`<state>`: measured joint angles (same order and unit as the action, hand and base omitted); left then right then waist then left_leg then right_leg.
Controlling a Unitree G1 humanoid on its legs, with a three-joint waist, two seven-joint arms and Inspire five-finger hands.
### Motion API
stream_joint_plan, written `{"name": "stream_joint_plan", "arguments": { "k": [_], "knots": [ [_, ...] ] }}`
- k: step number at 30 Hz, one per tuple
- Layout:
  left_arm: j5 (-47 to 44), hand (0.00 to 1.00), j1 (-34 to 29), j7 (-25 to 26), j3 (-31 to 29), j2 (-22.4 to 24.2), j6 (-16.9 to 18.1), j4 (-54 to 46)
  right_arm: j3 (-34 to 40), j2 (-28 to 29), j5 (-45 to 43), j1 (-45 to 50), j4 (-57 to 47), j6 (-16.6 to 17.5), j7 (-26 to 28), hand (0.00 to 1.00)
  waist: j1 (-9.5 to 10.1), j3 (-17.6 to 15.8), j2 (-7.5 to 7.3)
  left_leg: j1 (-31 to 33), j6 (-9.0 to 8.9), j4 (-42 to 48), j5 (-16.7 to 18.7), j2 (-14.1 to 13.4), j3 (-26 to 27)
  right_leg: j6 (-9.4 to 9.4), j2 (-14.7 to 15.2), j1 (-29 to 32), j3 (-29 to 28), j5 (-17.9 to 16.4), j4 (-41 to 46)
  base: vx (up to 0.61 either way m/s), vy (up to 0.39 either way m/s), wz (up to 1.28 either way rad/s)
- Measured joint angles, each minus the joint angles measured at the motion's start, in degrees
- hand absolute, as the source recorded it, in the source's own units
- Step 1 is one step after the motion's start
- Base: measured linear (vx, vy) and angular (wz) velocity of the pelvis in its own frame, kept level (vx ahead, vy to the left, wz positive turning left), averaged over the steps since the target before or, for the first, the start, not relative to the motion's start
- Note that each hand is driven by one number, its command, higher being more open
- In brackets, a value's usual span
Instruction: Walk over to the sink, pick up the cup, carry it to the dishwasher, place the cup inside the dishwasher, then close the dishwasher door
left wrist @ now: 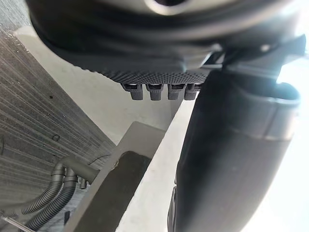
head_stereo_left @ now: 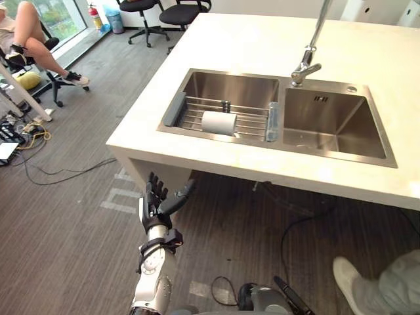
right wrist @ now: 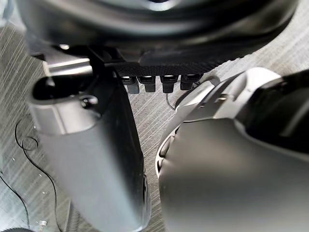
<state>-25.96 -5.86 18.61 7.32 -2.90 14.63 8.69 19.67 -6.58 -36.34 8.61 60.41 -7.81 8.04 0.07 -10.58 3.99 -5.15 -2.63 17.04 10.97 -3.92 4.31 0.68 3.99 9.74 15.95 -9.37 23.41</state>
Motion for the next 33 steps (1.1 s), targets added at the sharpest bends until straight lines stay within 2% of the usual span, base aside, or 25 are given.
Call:
{"name": "stream_joint_plan", "arguments": {
  "k": [2,3,4,6,7,8,9,10,11,12,13,14,15,17,20,22,23,27,29,33],
  "knots": [
    [0.1,1.0,0.2,0.3,-0.1,-0.7,0.0,0.0,-1.0,-0.6,-0.7,0.0,0.8,-0.2,-0.7,1.0,-0.09,-1.0,-0.26,6.7,-1.4,13.5,-1.7,-0.4,1.2,0.14,0.4,-2.7,-0.6,-0.2,-2.7,0.08,-0.103,0.2],
    [0.1,1.0,0.2,0.2,-0.1,-0.7,0.0,-0.2,-1.3,-0.8,-0.7,0.1,1.3,-0.4,-0.9,1.0,0.08,-1.6,-0.46,7.3,-1.05,15.4,-0.6,-0.6,1.6,0.21,0.6,-4.5,-0.8,0.1,-3.8,0.07,-0.086,0.28],
    [0.1,1.0,-0.3,0.0,-0.1,-0.6,0.0,-1.3,-1.2,-0.9,-0.8,0.8,1.4,-1.0,-1.0,1.0,0.43,-2.1,-0.99,8.2,-1.07,14.5,2.6,-0.5,2.8,0.24,1.1,-7.1,-0.7,0.4,-5.4,0.05,-0.057,0.21],
    [0.2,1.0,-1.3,-0.7,-0.1,-0.7,0.0,-5.3,-1.7,-1.4,-0.5,0.8,1.3,-1.3,-0.8,1.0,0.62,-2.3,-0.83,10.7,-1.08,8.6,3.1,0.4,2.8,0.67,1.5,-9.5,-0.5,0.1,-7.6,0.07,-0.041,0.14],
    [0.3,1.0,-1.8,-1.3,0.0,-1.0,0.0,-8.5,-2.0,-1.7,-0.1,0.5,1.4,-1.3,-0.8,1.0,0.75,-2.4,-0.78,12.6,-1.17,3.5,1.8,0.8,2.5,1.47,1.5,-11.0,-0.6,-0.7,-9.3,0.09,0.019,0.06],
    [0.4,1.0,-1.8,-1.8,0.0,-1.2,0.1,-11.0,-2.2,-1.9,0.0,0.1,1.6,-1.3,-0.6,1.0,0.97,-2.7,-0.72,14.2,-1.48,-1.1,-1.2,0.9,2.2,1.52,1.5,-12.4,-0.8,-1.2,-10.5,0.11,0.04,-0.03],
    [0.5,1.0,-1.8,-2.2,-0.1,-1.3,0.1,-12.0,-2.2,-2.1,0.0,-0.1,1.9,-1.2,-0.5,1.0,1.31,-2.8,-0.56,14.6,-1.74,-3.1,-2.8,0.9,2.0,1.15,1.5,-12.7,-0.8,-1.1,-10.6,0.12,0.099,-0.29],
    [0.5,1.0,-1.8,-2.8,-0.1,-1.4,0.1,-13.0,-2.1,-2.3,-0.1,-0.2,2.1,-1.2,-0.4,1.0,2.19,-3.0,-0.06,14.5,-1.97,-5.3,-4.8,0.4,1.5,0.01,1.5,-13.5,-0.8,-0.5,-10.5,0.15,0.176,-0.75],
    [0.5,1.0,-2.3,-3.6,-0.3,-1.4,0.2,-14.2,-2.1,-3.0,-0.6,0.1,2.1,-1.2,-0.4,1.0,3.11,-2.5,1.57,13.5,-3.34,-6.1,-8.8,-1.2,0.7,-1.55,0.0,-14.4,-2.1,-1.7,-9.5,0.16,0.209,-0.86],
    [0.5,1.0,-2.8,-3.8,-0.4,-1.4,0.2,-14.8,-2.2,-3.2,-0.8,0.4,1.8,-1.3,-0.3,1.0,3.25,-1.7,2.9,13.1,-3.12,-6.3,-9.5,-2.2,0.1,-2.03,-1.2,-14.4,-3.1,-3.0,-8.7,0.18,0.253,-0.97],
    [0.5,1.0,-2.8,-4.6,-0.8,-1.7,0.2,-15.5,-2.1,-3.3,-1.2,0.4,1.5,-1.0,-0.5,1.0,3.16,-1.5,3.96,13.0,0.74,-4.3,-13.8,-2.7,-0.5,-2.79,-1.9,-14.1,-4.7,-5.0,-6.1,0.12,0.203,-0.6],
    [0.5,1.0,-2.8,-4.9,-1.2,-2.2,0.2,-15.6,-2.3,-2.9,-1.3,0.4,1.0,-1.0,-0.5,1.0,2.92,-1.6,2.96,12.9,0.73,-3.3,-13.0,-2.1,0.2,-3.26,-1.1,-13.9,-5.7,-5.8,-5.0,0.15,0.265,-0.47],
    [0.5,1.0,-2.8,-5.1,-1.6,-3.2,0.2,-17.0,-2.7,-1.6,-1.3,1.1,-0.3,-0.7,-0.3,1.0,2.08,-1.0,1.17,13.1,2.01,-3.6,-11.9,-0.2,1.2,-4.83,1.0,-11.9,-7.6,-6.9,-2.3,0.11,0.192,-0.16],
    [0.2,1.0,-2.8,-5.0,-2.4,-3.2,0.2,-19.3,-2.7,-1.4,-1.2,1.2,-0.2,0.3,-0.6,1.0,1.85,-0.4,0.1,12.6,2.21,-6.0,-11.7,2.6,1.6,-5.81,3.3,-10.3,-9.3,-7.5,-0.4,0.13,0.175,-0.01],
    [0.1,1.0,-2.8,-4.9,-3.5,-3.8,1.0,-22.8,-3.1,-1.9,-1.2,1.0,1.4,0.5,-1.3,1.0,1.62,0.6,-0.2,9.1,1.7,-14.4,-12.2,5.8,1.8,-5.82,5.4,-10.7,-9.9,-7.5,-2.6,0.16,0.078,0.15],
    [0.1,1.0,-2.7,-5.0,-3.4,-4.0,1.7,-25.2,-3.2,-2.2,-1.2,1.4,2.1,0.5,-1.9,1.0,1.45,1.8,0.33,7.7,1.26,-19.1,-17.4,5.9,1.5,-6.37,5.4,-11.3,-8.8,-7.1,-4.5,0.18,-0.02,0.27],
    [0.1,1.0,-2.2,-5.0,-3.1,-4.2,2.4,-25.9,-3.2,-2.4,-1.2,1.6,2.3,0.4,-1.9,1.0,1.14,2.0,0.23,6.5,2.93,-20.8,-18.7,5.9,0.9,-7.08,5.4,-12.4,-7.8,-6.4,-5.3,0.13,-0.055,0.25],
    [0.2,1.0,-0.3,-5.3,0.2,-5.0,2.3,-25.9,-2.4,-1.7,-1.2,2.3,2.4,-0.5,-2.0,1.0,0.52,3.2,-0.09,6.0,3.63,-21.8,-19.3,5.9,-0.4,-8.31,5.0,-14.4,-6.1,-5.6,-8.1,0.17,-0.103,0.19],
    [1.1,1.0,2.3,-6.1,2.4,-5.3,0.5,-26.2,-1.9,-1.7,-0.9,2.6,2.6,-0.7,-2.0,1.0,0.22,3.3,-0.02,5.7,3.48,-21.8,-19.3,5.4,-1.0,-8.92,4.2,-16.1,-5.0,-4.8,-10.1,0.09,-0.11,0.12],
    [1.4,1.0,5.9,-7.1,3.5,-8.0,-2.7,-26.1,-0.6,-1.4,-0.5,2.4,3.6,-0.7,-1.0,1.0,-0.5,3.4,0.09,5.4,2.61,-21.9,-19.5,3.9,-1.6,-8.68,2.6,-17.6,-4.6,-3.2,-12.9,0.02,-0.079,0.0]
  ]
}}
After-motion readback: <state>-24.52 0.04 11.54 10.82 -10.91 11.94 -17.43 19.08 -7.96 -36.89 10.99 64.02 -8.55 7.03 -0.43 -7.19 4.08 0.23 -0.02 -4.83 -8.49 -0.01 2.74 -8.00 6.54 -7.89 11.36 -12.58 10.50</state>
